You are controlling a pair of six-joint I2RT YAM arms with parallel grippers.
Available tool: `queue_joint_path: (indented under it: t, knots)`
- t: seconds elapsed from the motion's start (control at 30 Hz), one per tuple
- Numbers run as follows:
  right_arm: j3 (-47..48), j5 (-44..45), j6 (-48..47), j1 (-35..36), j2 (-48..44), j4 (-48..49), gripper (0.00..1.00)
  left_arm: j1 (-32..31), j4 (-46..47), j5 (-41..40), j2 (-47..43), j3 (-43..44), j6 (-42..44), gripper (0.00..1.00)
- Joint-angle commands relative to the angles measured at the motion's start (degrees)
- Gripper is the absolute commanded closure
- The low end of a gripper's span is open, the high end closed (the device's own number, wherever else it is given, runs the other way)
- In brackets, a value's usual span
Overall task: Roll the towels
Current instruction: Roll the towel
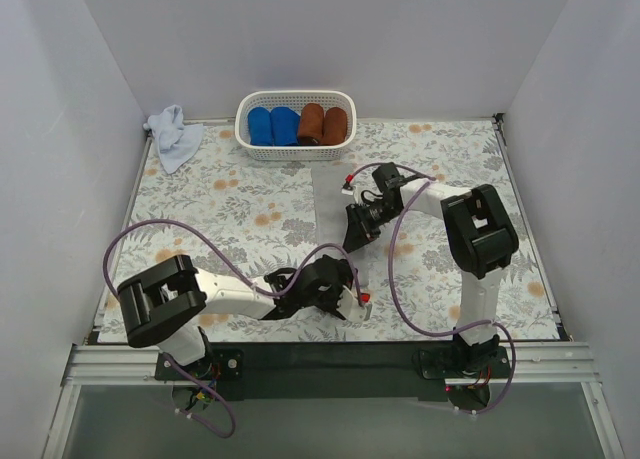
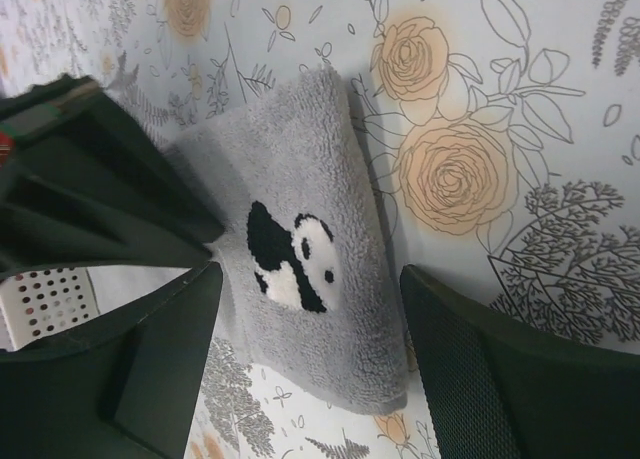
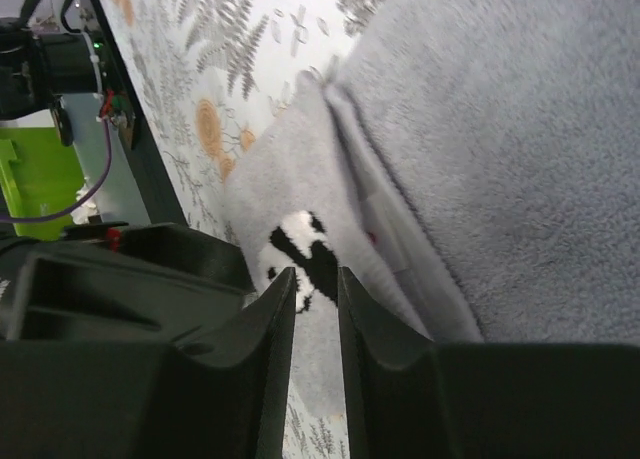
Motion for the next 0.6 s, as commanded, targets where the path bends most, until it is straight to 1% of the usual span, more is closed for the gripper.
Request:
queue_joint_path:
  t: [0.0,0.17,0.3,0.4,0.43,0.47,0.5,0.53,0.57]
  knots:
    - [-0.8,1.2,-0.2,0.4,3.3,0.9,0.75,-1.0,3.1,-2.8,2.3,-2.2,2.4,0.32]
    - [-1.1,2.9,-0.6,0.7,6.6,0.9,0.78,-1.4,4.2,-4.6,6.3,-1.7,2.1,0.34]
    - [-1.7,2.6,-0.6,0.8,7.1,1.3,0.79,-1.3,1.0,-2.5,7.4,0.8,-0.3,0.4]
    - [-1.9,2.2,-0.5,0.8,6.9,1.3,0.78,-0.6,-3.6,0.1,7.8,2.4,-2.1,0.49]
    - [-1.9,1.9,-0.3,0.9,6.6,1.1,0.78,-0.3,-6.4,1.8,7.9,3.6,-3.2,0.56]
    - [-2.1,1.8,-0.3,0.8,6.3,1.1,0.78,-0.1,-8.0,2.8,7.9,4.2,-4.0,0.6]
    - [-2.0,2.1,-0.4,0.9,5.5,1.0,0.78,0.8,-10.1,4.5,7.6,5.1,-4.7,0.64]
    - [-1.7,2.6,-0.9,0.6,5.0,0.3,0.77,1.3,-13.6,8.3,7.4,6.9,-6.3,0.66]
    - [-0.7,2.8,-1.4,0.4,4.4,-0.1,0.76,2.3,-15.8,10.0,7.2,7.6,-7.1,0.75]
